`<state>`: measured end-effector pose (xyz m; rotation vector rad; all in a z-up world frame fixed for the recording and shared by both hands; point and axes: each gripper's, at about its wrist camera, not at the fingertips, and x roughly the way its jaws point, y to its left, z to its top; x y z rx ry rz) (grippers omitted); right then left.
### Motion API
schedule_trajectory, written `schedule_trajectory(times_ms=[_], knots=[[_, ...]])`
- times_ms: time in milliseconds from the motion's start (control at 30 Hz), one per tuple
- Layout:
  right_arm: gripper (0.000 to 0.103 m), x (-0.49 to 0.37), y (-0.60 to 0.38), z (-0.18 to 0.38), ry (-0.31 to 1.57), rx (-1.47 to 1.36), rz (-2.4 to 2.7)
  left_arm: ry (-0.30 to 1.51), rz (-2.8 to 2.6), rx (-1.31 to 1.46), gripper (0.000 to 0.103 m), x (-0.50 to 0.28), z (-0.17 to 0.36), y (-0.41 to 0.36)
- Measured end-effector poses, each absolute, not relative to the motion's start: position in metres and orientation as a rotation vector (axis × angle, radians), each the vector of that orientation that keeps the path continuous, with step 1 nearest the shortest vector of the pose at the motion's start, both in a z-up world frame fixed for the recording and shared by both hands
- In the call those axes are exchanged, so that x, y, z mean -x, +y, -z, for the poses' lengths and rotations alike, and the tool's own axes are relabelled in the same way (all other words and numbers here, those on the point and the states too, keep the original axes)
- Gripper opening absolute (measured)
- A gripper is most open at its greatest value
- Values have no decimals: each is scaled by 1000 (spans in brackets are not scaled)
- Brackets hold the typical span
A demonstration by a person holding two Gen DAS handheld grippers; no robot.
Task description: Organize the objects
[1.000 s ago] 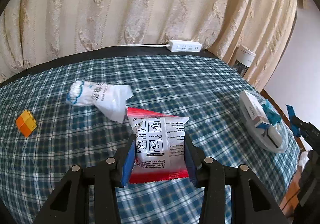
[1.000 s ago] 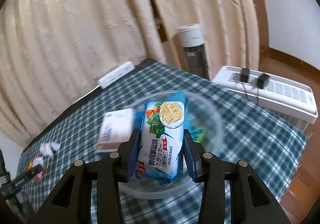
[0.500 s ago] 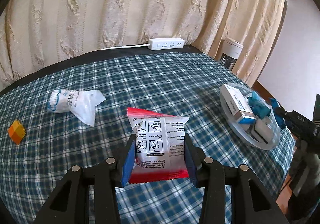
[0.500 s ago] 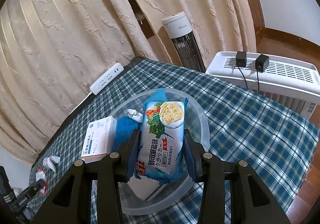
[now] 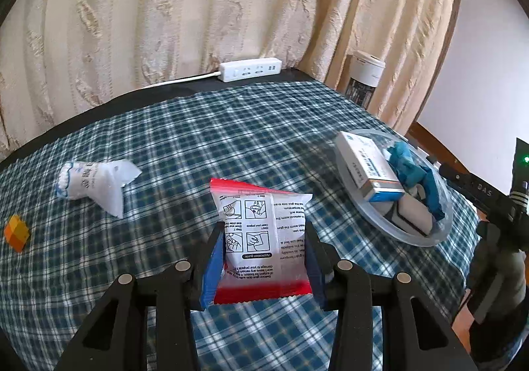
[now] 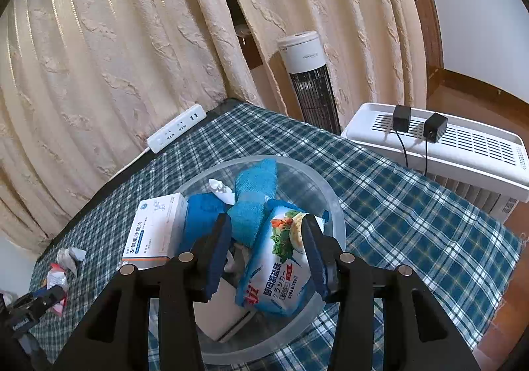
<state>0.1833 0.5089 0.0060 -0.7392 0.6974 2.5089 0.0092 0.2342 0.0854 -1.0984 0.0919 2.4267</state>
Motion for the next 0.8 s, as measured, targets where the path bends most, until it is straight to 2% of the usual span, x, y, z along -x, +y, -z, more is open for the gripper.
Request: schedule_trajectory(times_ms=[800], knots=[[51,-215,532,-1,687,708,-2486,317,-2229,1016,47,-41,-80,359]])
